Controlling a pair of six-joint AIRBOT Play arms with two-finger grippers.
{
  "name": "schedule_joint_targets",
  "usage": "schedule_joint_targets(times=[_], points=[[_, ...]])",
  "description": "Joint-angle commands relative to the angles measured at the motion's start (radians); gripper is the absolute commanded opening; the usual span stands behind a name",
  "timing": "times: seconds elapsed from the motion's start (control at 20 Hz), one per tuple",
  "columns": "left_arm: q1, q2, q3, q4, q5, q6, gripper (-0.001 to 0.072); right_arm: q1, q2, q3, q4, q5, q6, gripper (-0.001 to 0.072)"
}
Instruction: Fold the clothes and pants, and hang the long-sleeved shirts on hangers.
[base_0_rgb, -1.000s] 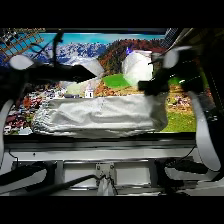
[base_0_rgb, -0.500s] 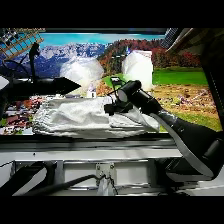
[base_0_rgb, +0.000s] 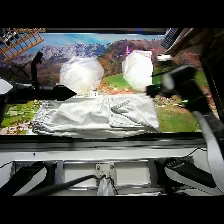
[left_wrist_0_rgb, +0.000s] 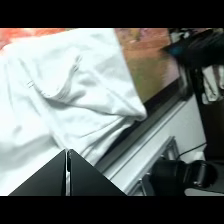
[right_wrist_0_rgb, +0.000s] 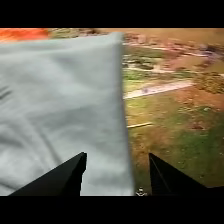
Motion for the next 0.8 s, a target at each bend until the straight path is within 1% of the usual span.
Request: schedule_joint_targets(times=[0.0, 0.05, 0.1, 0.15, 0.25, 0.5, 0.75], points=[[-0.079, 0.000, -0.075, 0.022, 0.115, -0.004, 0.0026, -0.361, 0.038, -0.110, 0.485, -0.087, -0.433, 0.0566], [-0.119, 0.000, -0.103, 0.022, 0.177, -0.004, 0.0026, -0.446, 0.029, -0.151, 0.632, -0.111, -0.545, 0.0608], [-0.164, -0.002, -0.129, 0.022, 0.242, -0.004, 0.0026, -0.512, 0.019, -0.189, 0.720, -0.142, -0.614, 0.0608], [-0.208, -0.010, -0.145, 0.022, 0.294, -0.005, 0.0026, -0.557, 0.005, -0.219, 0.760, -0.166, -0.646, 0.0608], [-0.275, -0.042, -0.154, 0.022, 0.345, -0.024, 0.0026, -0.603, -0.041, -0.267, 0.783, -0.171, -0.705, 0.0608], [-0.354, -0.134, -0.154, 0.022, 0.354, -0.039, 0.0026, -0.562, -0.131, -0.365, 0.788, -0.174, -0.789, 0.0608], [-0.357, -0.178, -0.154, 0.022, 0.354, -0.038, 0.0026, -0.548, -0.137, -0.399, 0.781, -0.243, -0.805, 0.0608]])
